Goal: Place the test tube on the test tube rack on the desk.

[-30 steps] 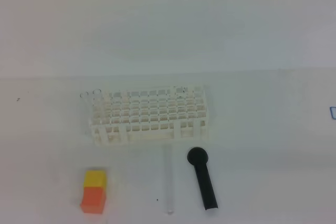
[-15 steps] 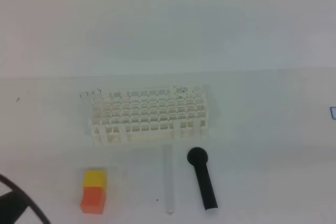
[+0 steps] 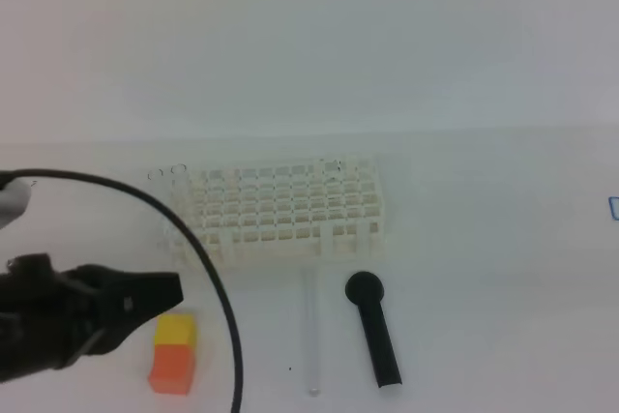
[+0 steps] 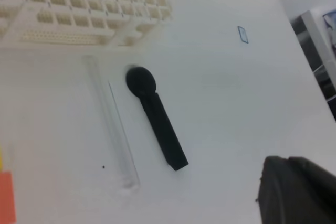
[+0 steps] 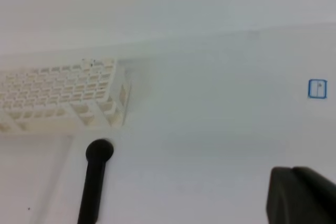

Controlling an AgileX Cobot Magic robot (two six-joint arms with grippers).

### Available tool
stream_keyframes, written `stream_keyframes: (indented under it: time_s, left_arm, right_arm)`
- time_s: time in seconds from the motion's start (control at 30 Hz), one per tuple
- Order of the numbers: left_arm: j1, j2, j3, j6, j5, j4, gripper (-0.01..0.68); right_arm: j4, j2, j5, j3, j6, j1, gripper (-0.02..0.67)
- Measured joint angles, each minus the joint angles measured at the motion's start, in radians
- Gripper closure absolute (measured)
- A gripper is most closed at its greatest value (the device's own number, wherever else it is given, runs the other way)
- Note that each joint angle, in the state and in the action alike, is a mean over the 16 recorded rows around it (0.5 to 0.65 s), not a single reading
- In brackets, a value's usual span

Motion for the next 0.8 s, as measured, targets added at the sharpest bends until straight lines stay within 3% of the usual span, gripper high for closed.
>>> stream_keyframes:
  time_s: [0.2,0.47,0.6,0.8]
  left_arm:
    - [-0.221,0.174,-0.073,-0.047,-0.165,0.107,0.674]
    - [-0.542,0.359,-0.158,-0.4,-0.376,0.469,0.662]
    - [-0.626,0.451,-0.204,-0.57,-0.4,0.629,0.612]
    - [-0.659,0.582,-0.292,-0.71,-0.334,0.76,0.474]
  right_arm:
    - [0.011,0.0,0.023,0.0,-0.007,0.0,0.65]
    - [0.011,0.0,0.062,0.0,-0.007,0.0,0.65]
    - [0.007,0.0,0.093,0.0,-0.007,0.0,0.65]
    - [0.0,0.0,0.146,0.0,-0.007,0.0,0.65]
